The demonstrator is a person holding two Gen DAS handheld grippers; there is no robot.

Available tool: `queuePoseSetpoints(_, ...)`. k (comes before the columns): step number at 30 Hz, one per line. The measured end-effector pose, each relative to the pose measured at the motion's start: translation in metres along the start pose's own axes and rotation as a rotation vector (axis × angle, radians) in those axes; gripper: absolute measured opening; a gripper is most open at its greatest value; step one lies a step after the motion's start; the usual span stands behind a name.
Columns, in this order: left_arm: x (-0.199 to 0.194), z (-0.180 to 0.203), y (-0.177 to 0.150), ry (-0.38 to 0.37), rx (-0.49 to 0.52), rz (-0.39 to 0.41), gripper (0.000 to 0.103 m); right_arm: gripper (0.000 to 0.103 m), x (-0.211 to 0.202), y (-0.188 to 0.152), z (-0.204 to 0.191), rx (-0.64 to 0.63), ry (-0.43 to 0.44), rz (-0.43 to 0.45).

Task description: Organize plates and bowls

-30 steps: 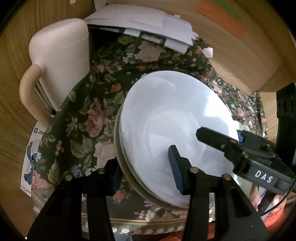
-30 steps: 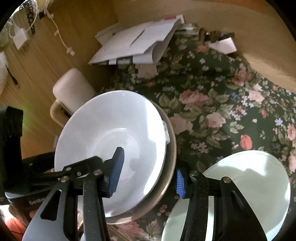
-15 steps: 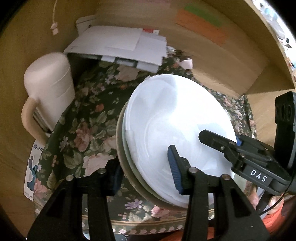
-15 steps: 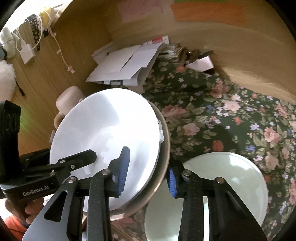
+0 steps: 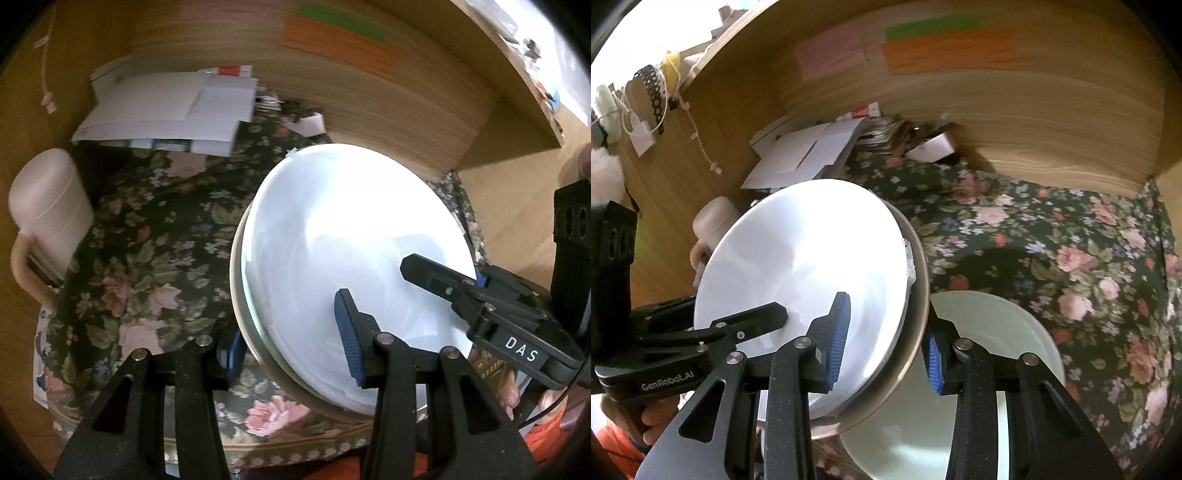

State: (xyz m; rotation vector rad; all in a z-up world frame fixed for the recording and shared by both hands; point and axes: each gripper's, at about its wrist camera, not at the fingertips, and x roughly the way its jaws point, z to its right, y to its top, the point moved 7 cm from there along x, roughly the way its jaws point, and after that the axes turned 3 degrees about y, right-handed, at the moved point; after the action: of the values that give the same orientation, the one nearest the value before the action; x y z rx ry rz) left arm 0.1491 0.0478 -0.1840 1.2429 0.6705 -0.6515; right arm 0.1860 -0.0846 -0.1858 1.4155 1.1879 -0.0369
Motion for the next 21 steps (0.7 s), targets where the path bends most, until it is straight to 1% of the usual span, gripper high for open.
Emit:
queuePoseSetpoints(12,0.010,0.045,-0.008,-0.060,0.074,-0.031,0.045,0.033,-0.028,-0.015,0.037,0.066,-0.060,0.025)
queuePoseSetpoints(21,0.028,0.066,-0.016,-0.084,0.106,-0.071,0.045,0.033,-0.031,-0.028,0.060,0.118,-0.084,0.013)
